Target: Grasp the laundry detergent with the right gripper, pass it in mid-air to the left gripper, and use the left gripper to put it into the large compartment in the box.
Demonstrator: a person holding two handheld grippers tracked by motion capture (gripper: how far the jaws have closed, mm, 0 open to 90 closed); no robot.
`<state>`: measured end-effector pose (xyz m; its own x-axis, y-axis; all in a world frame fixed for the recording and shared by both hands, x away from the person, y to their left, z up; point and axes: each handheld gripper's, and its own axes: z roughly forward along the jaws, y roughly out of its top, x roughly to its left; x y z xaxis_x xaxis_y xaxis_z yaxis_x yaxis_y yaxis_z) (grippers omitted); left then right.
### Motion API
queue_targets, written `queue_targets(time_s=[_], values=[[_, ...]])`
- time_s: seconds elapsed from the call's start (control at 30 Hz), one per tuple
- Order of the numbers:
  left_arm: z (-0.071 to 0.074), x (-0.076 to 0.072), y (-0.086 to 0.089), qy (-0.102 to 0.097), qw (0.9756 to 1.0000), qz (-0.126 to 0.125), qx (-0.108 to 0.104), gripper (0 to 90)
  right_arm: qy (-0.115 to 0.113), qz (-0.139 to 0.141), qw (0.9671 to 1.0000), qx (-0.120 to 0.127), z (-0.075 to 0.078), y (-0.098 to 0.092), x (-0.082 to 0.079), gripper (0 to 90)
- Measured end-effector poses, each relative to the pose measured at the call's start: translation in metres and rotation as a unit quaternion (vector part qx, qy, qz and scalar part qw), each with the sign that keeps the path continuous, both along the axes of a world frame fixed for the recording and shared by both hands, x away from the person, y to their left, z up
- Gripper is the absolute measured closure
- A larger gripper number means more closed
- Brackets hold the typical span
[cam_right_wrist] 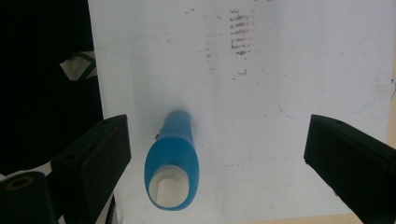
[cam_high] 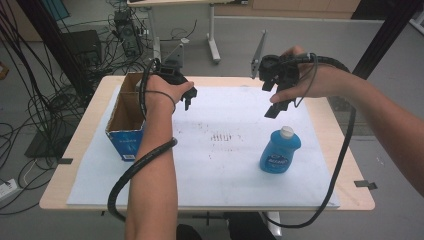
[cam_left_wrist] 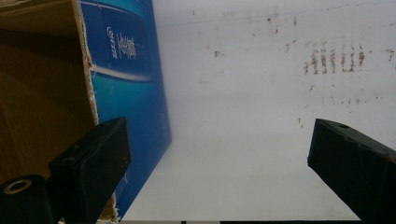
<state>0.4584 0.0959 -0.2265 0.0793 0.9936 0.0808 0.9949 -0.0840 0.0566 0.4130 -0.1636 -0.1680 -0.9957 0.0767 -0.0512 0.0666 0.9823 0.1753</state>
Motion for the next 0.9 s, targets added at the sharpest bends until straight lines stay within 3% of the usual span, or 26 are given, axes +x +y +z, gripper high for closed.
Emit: queue_targets(time_s=[0.4, 0.9], values=[[0.003, -0.002, -0.001, -0.002, 1.0000, -0.001, 0.001, 6.6, -0.001, -0.004, 1.0000, -0.001, 0.002, -0.002, -0.003, 7.0], [0.007, -0.005, 0.000, -0.003, 1.0000, 0.000, 0.002, 6.6, -0.009, -0.012, 0.9999, 0.001, 0.005, -0.022, -0.008, 7.4]])
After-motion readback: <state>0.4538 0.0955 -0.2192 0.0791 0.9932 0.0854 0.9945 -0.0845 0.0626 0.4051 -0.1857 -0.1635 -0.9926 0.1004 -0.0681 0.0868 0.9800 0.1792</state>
